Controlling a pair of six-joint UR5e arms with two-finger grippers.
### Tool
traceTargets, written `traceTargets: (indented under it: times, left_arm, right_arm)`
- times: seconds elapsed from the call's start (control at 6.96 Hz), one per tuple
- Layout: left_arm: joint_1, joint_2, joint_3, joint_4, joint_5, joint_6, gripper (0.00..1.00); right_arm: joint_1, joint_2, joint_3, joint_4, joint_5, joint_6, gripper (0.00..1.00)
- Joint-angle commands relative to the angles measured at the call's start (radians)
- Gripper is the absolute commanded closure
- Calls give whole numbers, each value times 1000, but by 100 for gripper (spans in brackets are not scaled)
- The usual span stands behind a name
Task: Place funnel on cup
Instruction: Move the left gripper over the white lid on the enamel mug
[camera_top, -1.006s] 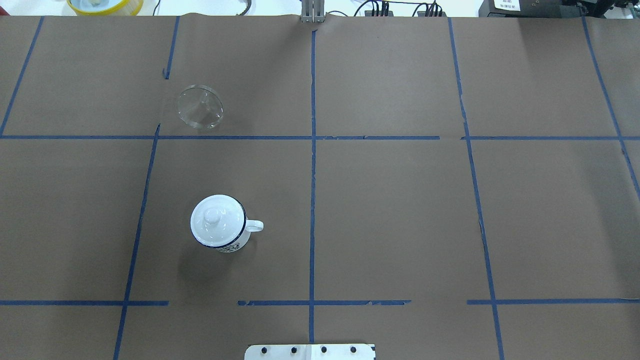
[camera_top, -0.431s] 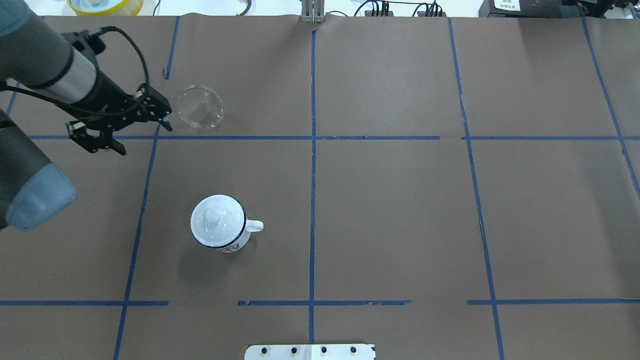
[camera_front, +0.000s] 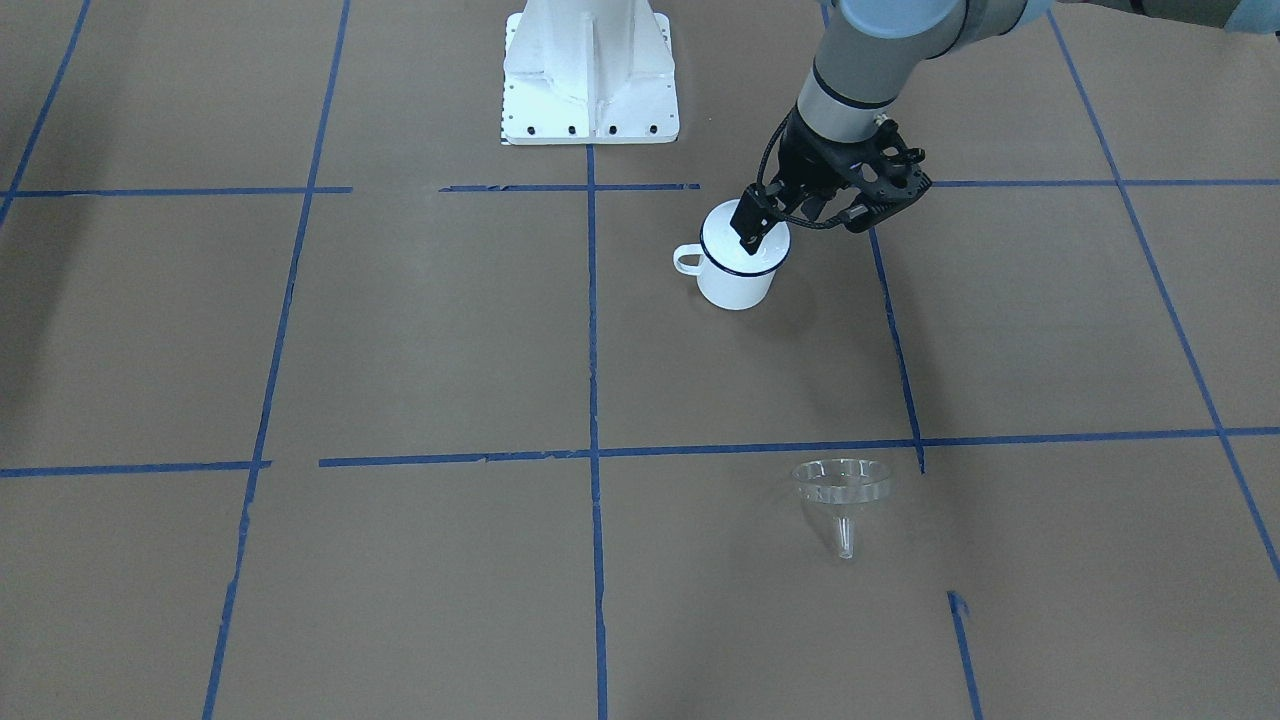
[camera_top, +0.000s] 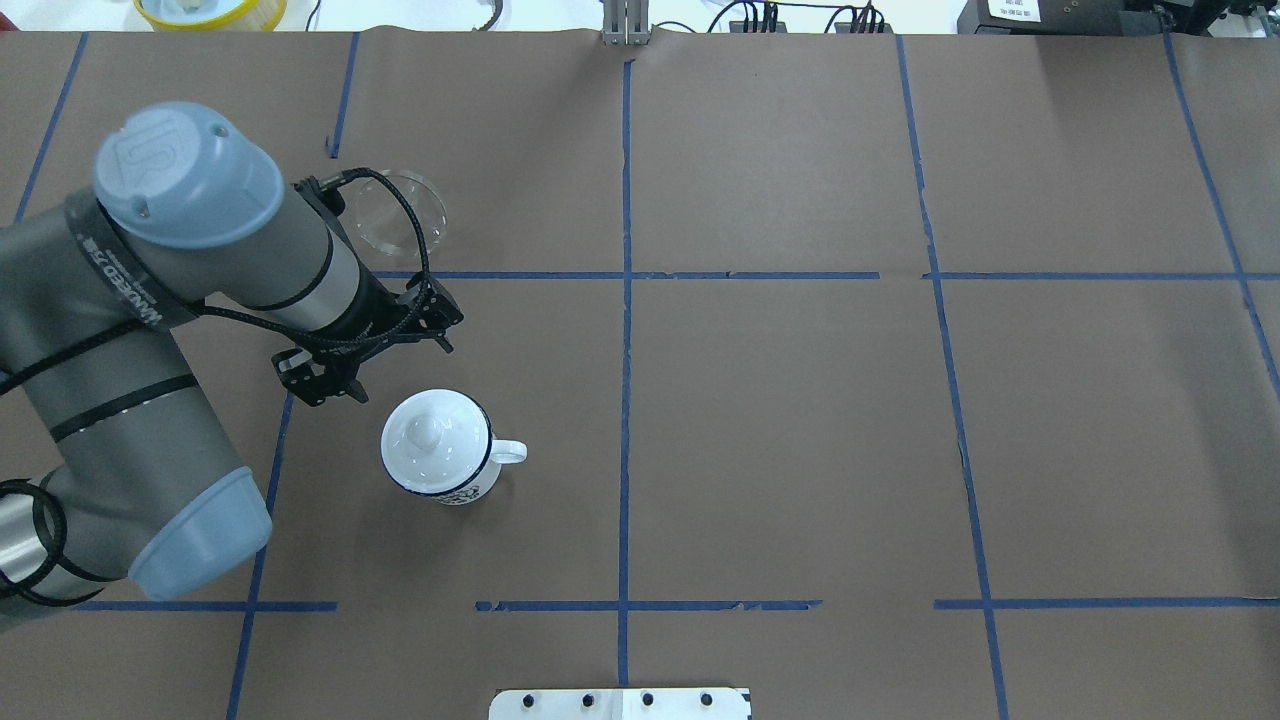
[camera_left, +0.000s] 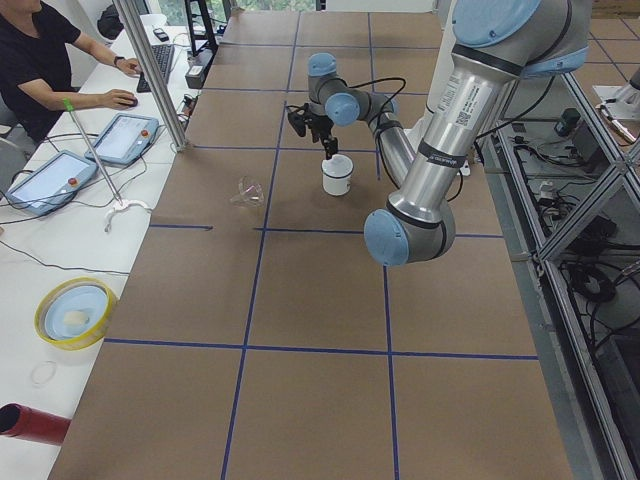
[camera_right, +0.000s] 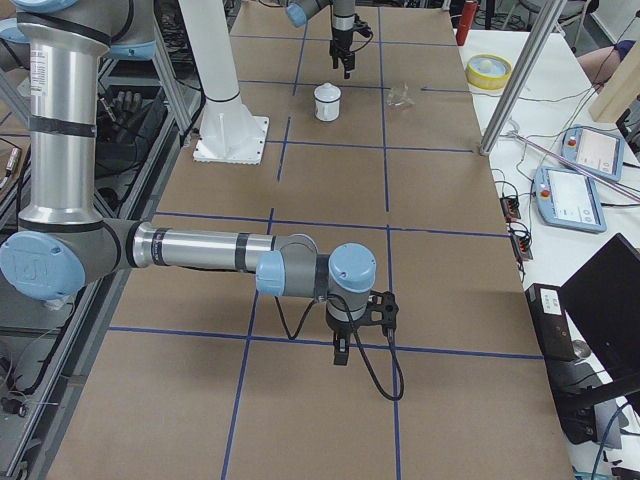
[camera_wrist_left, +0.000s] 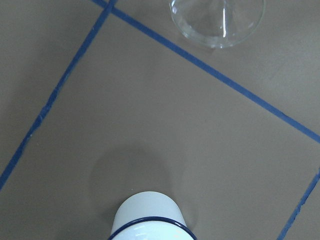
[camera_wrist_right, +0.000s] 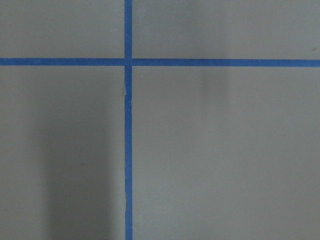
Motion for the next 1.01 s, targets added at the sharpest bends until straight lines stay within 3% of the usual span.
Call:
traceTargets:
  times: [0.0,0.72,0.86]
  left_arm:
    - [78,-2,0,43,119,-34,8]
    - [120,-4,0,41,126,-86,15]
    - [122,-4,-1,43,122,-86,24]
  right_arm:
    - [0,0,0,0,0,0,0]
    - [0,0,0,0,0,0,0]
    - [0,0,0,0,0,0,0]
